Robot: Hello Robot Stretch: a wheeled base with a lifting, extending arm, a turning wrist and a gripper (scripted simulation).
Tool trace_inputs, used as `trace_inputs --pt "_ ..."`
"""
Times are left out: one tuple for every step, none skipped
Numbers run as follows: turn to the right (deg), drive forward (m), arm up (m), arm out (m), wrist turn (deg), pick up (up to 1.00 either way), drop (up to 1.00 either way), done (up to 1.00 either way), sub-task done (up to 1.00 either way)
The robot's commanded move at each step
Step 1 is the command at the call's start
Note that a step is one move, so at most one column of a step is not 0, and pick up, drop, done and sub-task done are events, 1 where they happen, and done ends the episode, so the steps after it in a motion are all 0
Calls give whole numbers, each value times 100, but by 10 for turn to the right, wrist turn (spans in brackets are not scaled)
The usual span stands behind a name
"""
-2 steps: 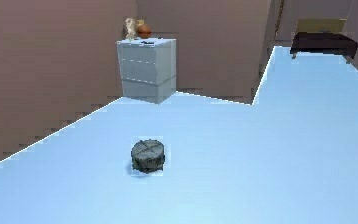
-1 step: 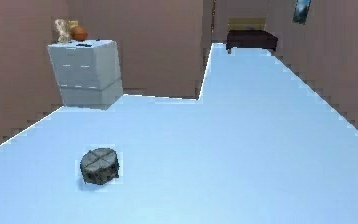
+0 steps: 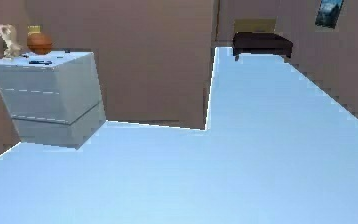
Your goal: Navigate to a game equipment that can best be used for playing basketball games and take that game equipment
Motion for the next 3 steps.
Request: trace_inputs --pt "0 75 0 0 0 0 0 0 0" --pt "-450 0 0 0 0 0 0 0 0" --pt "-60 0 0 0 0 0 0 0 0"
